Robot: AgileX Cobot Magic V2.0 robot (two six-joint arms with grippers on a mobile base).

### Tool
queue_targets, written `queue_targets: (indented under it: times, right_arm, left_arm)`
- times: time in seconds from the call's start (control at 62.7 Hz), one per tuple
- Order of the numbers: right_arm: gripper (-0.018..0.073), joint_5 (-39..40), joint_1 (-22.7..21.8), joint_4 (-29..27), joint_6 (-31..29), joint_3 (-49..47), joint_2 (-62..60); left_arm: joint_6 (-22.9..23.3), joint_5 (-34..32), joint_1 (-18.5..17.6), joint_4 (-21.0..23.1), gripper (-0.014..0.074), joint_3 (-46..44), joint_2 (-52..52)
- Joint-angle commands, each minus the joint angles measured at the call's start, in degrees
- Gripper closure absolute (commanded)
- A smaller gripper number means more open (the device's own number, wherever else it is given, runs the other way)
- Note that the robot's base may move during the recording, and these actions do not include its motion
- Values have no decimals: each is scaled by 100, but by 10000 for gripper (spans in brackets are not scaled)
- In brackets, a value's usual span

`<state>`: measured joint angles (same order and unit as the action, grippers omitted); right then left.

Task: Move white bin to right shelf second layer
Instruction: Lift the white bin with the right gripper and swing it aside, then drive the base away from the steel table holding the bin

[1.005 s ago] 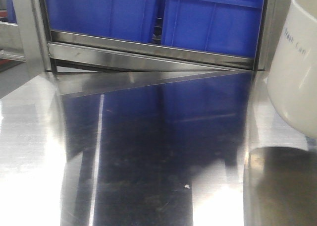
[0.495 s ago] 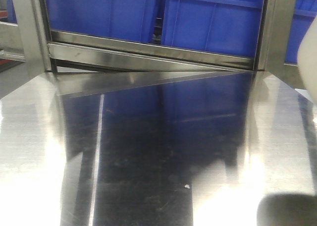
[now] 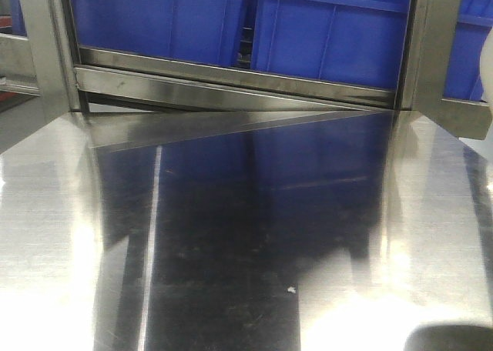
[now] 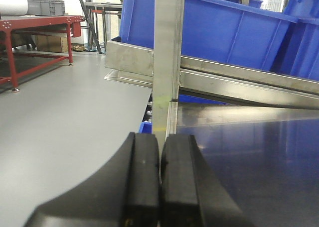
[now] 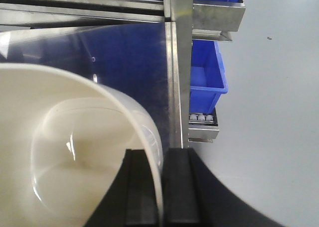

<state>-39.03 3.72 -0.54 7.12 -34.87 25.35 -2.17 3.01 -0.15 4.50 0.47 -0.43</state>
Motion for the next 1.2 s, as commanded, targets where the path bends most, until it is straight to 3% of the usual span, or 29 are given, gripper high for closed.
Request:
queue_targets:
  times: [0.0, 1.181]
  right_arm:
    - [510, 517, -40, 24, -34, -159, 19]
    - [510, 517, -40, 24, -34, -159, 19]
  left_arm:
    - [20, -466, 4, 40, 512, 156, -94]
    - [20, -466, 4, 40, 512, 156, -94]
